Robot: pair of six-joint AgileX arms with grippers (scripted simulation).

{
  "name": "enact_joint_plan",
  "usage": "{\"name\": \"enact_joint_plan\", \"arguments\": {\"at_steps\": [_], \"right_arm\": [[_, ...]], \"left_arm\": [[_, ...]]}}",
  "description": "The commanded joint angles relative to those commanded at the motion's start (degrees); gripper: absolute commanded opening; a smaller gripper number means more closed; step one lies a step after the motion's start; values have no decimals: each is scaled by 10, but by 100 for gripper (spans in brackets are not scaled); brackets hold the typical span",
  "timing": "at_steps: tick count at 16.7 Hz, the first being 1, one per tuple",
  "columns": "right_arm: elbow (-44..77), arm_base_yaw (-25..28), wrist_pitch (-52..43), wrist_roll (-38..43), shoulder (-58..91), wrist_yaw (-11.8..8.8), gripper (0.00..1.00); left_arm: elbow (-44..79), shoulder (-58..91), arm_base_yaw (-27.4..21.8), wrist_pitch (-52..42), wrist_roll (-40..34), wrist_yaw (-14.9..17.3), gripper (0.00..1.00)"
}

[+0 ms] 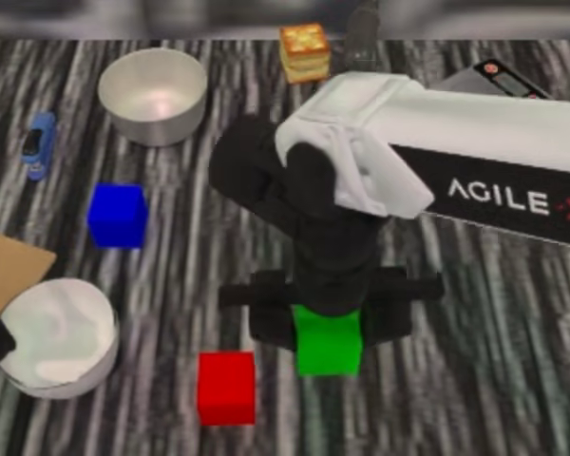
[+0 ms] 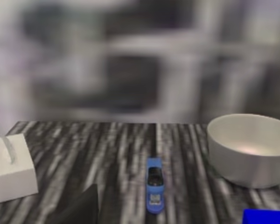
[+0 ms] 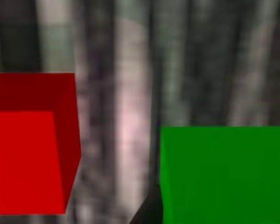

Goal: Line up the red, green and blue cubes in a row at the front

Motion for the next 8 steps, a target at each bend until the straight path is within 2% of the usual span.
{"name": "enact_joint_plan", "arguments": {"at_steps": [3,8], "right_arm": [[-18,29,7,40,-20,1,0],[-18,28,9,42,-18,1,0]], "left_arm": [[0,0,0,0,0,0,100],[0,0,0,0,0,0,100]]}}
